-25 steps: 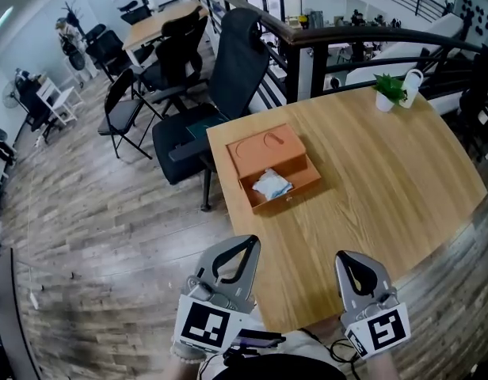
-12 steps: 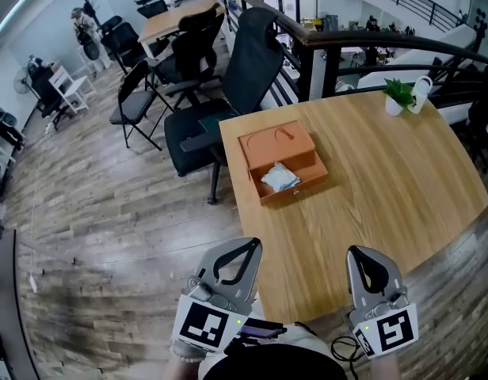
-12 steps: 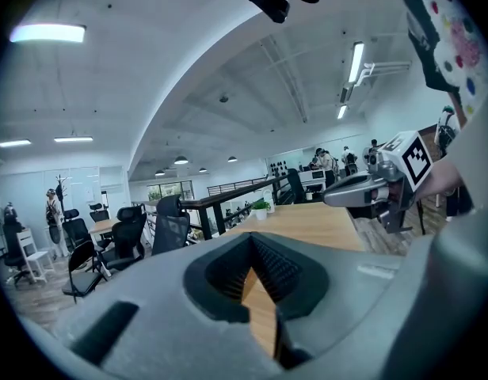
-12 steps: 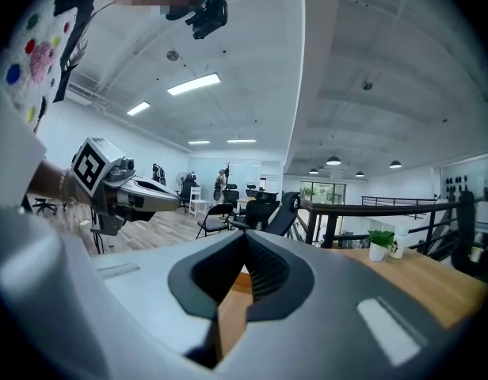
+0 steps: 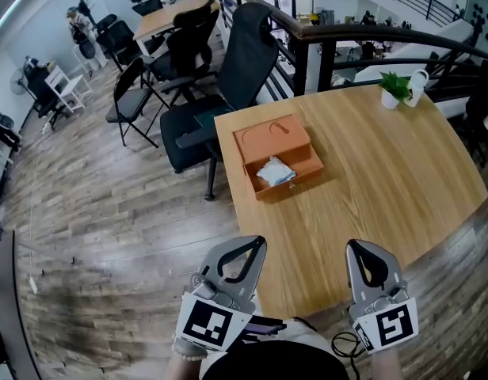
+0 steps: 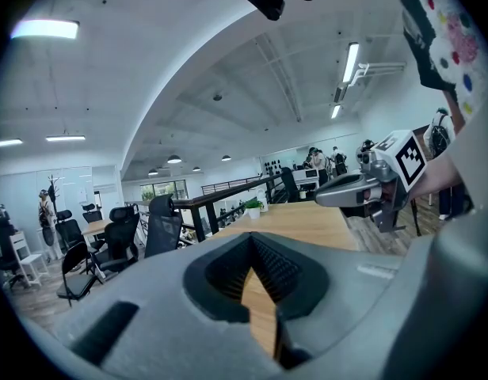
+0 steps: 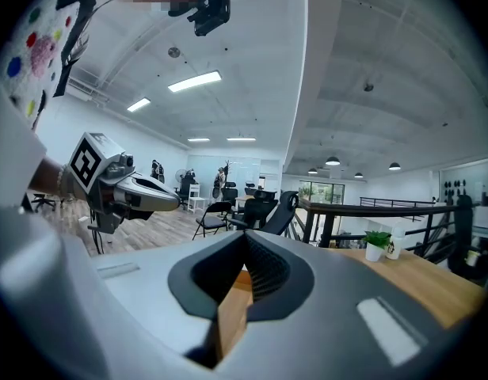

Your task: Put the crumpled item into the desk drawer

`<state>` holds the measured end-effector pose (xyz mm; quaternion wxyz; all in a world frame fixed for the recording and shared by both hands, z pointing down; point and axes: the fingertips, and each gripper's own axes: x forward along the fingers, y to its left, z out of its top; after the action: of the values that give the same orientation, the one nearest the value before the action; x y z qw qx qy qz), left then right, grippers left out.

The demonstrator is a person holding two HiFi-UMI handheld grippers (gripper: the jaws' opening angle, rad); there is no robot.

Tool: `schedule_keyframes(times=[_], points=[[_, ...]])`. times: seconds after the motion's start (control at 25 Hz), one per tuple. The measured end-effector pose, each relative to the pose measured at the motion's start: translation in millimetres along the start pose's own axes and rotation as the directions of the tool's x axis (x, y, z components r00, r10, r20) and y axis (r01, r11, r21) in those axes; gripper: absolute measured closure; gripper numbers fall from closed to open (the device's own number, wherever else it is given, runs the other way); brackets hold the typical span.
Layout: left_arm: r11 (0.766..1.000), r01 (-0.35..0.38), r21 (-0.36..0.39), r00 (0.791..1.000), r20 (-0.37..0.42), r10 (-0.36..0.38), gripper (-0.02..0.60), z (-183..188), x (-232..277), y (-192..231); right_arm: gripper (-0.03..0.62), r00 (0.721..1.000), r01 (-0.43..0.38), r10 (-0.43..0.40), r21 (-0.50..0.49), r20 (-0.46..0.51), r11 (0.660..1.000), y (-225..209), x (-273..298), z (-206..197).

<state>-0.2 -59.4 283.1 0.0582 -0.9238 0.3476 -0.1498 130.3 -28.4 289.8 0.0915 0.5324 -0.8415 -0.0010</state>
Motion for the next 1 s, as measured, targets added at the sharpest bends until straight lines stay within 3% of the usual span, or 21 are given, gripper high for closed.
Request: schedule_keyframes(times=[0.6, 1.0], points=[[0.999, 0.005, -0.035, 1.0, -0.02, -0.006, 0.581, -10, -2, -4, 0.6, 0.999, -0.041, 0.041, -0.024, -0.003, 0.999, 11, 7, 3], [1.0, 0.014, -0.01, 0.999, -0.036, -0.014, 0.581, -14, -4, -1, 0.6, 0.998, -0.059, 0.058, -0.03, -0.015, 0.998, 21, 17, -1]])
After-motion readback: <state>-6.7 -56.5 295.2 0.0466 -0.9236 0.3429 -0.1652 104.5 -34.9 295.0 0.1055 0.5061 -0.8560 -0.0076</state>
